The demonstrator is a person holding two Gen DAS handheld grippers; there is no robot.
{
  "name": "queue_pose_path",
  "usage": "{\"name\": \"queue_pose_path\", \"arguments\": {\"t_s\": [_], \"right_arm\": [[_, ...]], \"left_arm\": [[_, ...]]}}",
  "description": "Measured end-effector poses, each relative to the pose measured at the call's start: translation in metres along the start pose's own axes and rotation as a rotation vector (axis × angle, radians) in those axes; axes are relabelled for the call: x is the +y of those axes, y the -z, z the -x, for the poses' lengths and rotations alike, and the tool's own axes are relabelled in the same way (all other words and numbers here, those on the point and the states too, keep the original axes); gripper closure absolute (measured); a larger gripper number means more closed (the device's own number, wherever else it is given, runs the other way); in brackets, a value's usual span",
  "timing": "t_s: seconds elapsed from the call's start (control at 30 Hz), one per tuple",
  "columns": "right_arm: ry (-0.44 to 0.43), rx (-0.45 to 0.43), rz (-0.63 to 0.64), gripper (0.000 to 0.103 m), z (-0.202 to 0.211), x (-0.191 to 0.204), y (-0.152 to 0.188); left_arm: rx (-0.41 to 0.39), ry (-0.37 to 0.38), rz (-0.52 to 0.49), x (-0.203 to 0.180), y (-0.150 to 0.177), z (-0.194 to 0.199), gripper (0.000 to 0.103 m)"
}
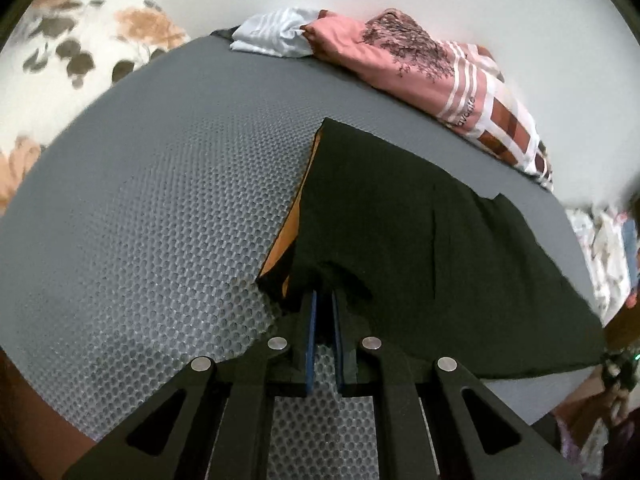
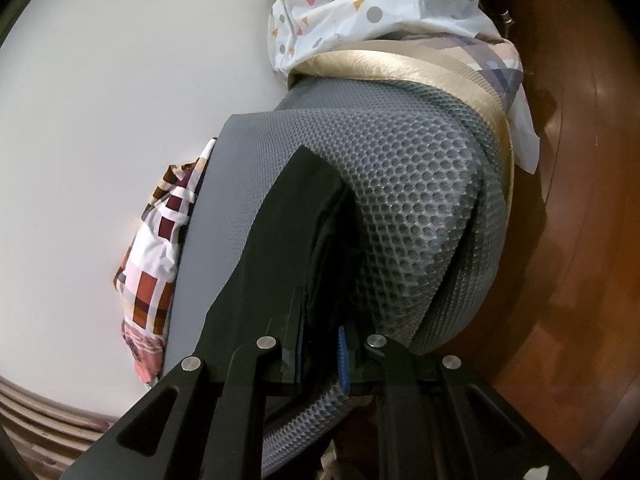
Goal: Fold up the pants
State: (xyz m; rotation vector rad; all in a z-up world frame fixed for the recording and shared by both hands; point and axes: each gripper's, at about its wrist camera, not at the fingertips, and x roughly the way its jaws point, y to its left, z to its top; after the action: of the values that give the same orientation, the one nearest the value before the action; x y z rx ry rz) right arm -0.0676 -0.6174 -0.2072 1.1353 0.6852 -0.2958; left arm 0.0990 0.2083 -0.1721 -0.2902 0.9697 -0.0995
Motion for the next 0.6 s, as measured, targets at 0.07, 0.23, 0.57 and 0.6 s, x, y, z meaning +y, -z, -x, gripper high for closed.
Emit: {"name": "queue_pose_path", "arguments": {"t_s": [0.07, 0.23, 0.57, 0.6], "right_arm": [[-0.004, -0.001, -0.004, 0.090, 0.000, 0.001, 0.000], [-0.009, -0.003, -0.008, 0.090, 0.000, 0.001, -0.001], [-0.012, 0.002, 0.001, 0.091, -0.001, 0.005, -0.001], [-0.014, 0.004, 0.000, 0.091, -0.001, 0.005, -0.002]], "left_arm": [[0.003, -0.005, -0.007, -0.002, -0.001, 0.000, 0.095], [0.010, -0.006, -0.002, -0.003, -0.005, -0.001, 0.095], [-0.010, -0.085, -0.034, -0.011, 0.000, -0.007, 0.092], [-0.010, -0.086, -0.036, -0.010, 0.000, -0.007, 0.092]]}}
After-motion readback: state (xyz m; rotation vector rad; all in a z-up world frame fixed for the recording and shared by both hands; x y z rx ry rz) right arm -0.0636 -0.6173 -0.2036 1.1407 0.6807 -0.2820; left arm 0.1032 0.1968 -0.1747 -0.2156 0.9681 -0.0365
